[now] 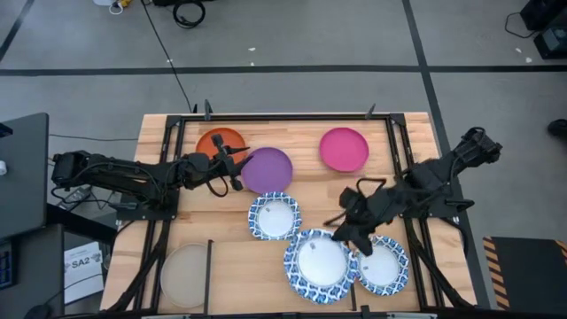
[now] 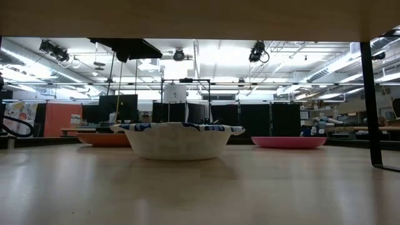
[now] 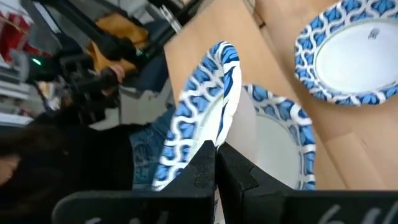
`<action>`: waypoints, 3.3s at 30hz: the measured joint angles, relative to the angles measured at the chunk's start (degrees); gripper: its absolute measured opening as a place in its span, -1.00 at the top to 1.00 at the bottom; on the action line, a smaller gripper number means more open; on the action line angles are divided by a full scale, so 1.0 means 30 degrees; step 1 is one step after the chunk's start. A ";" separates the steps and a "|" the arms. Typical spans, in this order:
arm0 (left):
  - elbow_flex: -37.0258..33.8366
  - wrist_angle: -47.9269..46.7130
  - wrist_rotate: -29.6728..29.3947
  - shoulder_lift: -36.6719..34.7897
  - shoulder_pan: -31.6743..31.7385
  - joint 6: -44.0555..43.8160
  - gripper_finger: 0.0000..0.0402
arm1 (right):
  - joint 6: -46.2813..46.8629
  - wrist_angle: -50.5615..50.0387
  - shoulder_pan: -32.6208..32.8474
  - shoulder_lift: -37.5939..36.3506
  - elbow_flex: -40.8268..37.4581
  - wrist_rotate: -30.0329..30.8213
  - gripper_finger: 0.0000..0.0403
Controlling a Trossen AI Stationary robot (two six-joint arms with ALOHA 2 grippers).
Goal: Place and stack plates onto a shelf
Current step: Stack the white bowl on top of the white bowl on the shelf, then put the orange plate on the shelf
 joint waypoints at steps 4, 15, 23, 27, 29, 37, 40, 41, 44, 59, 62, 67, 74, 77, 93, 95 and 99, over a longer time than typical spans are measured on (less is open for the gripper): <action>-0.0007 -0.0002 0.0002 0.0000 -0.0003 0.0005 0.32 | 0.0000 0.0101 0.0076 0.0666 0.0000 -0.0047 0.95; 0.0000 -0.0007 0.0002 0.0000 -0.0002 0.0000 0.32 | 0.0066 0.0116 0.0062 0.0826 0.0000 -0.0529 0.91; 0.0000 -0.0005 0.0000 0.0000 0.0000 0.0000 0.32 | 0.0049 0.0114 0.0025 0.0826 0.0000 -0.0561 0.86; -0.0004 0.0000 0.0003 0.0000 0.0001 0.0000 0.32 | 0.0058 0.0110 0.0025 0.0826 0.0000 -0.0561 0.87; -0.0004 -0.0003 0.0003 0.0000 -0.0002 0.0000 0.32 | 0.0000 0.0109 0.0025 0.0826 0.0000 -0.0561 0.87; -0.0004 -0.0004 -0.0001 0.0000 0.0001 0.0000 0.32 | 0.0036 0.0109 0.0016 0.0826 0.0000 -0.0562 0.84; -0.0004 -0.0004 0.0003 0.0000 0.0001 0.0000 0.32 | 0.0019 0.0106 -0.0097 0.0826 0.0000 -0.0564 0.79; 0.0000 0.0000 -0.0001 0.0000 0.0001 0.0000 0.32 | 0.0015 0.0101 -0.0145 0.0826 0.0000 -0.0561 0.77; -0.0001 -0.0001 0.0003 0.0000 -0.0002 0.0000 0.32 | 0.0007 0.0101 -0.0317 0.0826 0.0000 -0.0568 0.70; 0.0000 -0.0007 -0.0001 0.0000 0.0001 0.0004 0.32 | -0.1115 0.0030 -0.0594 0.0822 0.0000 -0.0772 0.39; -0.0007 -0.0001 0.0002 0.0001 0.0004 0.0000 0.32 | -0.1107 -0.0471 -0.0594 0.0819 0.0000 -0.0694 0.33; -0.0004 -0.0004 0.0003 0.0004 -0.0003 0.0000 0.32 | -0.1095 -0.1583 -0.0651 0.0819 -0.0007 -0.0513 0.23; 0.0000 -0.0003 0.0003 0.0004 0.0001 0.0004 0.32 | -0.1122 -0.2432 -0.1175 0.0812 -0.0007 -0.0386 0.15; 0.0000 -0.0007 0.0003 0.0001 -0.0001 0.0001 0.32 | -0.1141 -0.3014 -0.1456 0.0812 -0.0007 -0.0372 0.15; 0.0000 -0.0002 0.0003 0.0007 -0.0001 0.0000 0.32 | -0.4641 -0.6012 -0.4038 0.0812 -0.0007 -0.0371 0.16; 0.0000 -0.0007 -0.0002 0.0007 0.0002 0.0000 0.32 | -0.5384 -0.6114 -0.4585 0.0812 -0.0007 -0.0365 0.16; 0.0000 -0.0007 -0.0001 0.0007 0.0001 0.0000 0.32 | -0.6897 -0.6599 -0.5798 0.0812 -0.0007 -0.0372 0.16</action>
